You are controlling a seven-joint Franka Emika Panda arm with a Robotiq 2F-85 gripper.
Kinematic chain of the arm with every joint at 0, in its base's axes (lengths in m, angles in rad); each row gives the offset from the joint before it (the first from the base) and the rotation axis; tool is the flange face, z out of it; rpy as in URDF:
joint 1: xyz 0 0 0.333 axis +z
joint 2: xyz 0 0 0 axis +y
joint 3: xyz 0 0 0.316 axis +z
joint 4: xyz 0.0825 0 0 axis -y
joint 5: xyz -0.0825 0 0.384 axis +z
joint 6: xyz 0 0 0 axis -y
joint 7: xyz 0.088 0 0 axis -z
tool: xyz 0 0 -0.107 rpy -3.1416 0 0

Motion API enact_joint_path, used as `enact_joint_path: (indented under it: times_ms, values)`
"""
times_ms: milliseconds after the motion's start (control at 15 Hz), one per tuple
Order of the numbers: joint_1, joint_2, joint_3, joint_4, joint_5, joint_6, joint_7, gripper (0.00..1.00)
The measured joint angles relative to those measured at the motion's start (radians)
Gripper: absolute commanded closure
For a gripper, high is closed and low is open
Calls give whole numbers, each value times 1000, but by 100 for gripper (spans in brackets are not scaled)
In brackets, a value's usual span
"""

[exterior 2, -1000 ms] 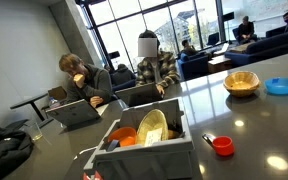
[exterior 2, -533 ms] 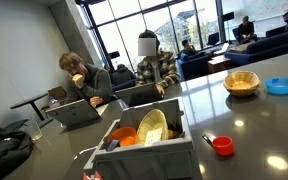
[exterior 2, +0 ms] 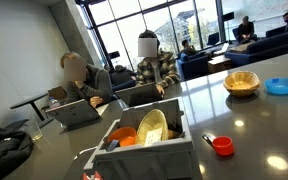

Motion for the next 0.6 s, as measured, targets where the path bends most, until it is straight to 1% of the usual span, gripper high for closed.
enact_joint_path:
  times_ms: [200,267,533,600]
  values:
    - [0,0,0,0,0,0,0,96]
    - [0,0,0,0,0,0,0,99]
    - [0,0,0,0,0,0,0,99]
    - [0,0,0,0,0,0,0,96]
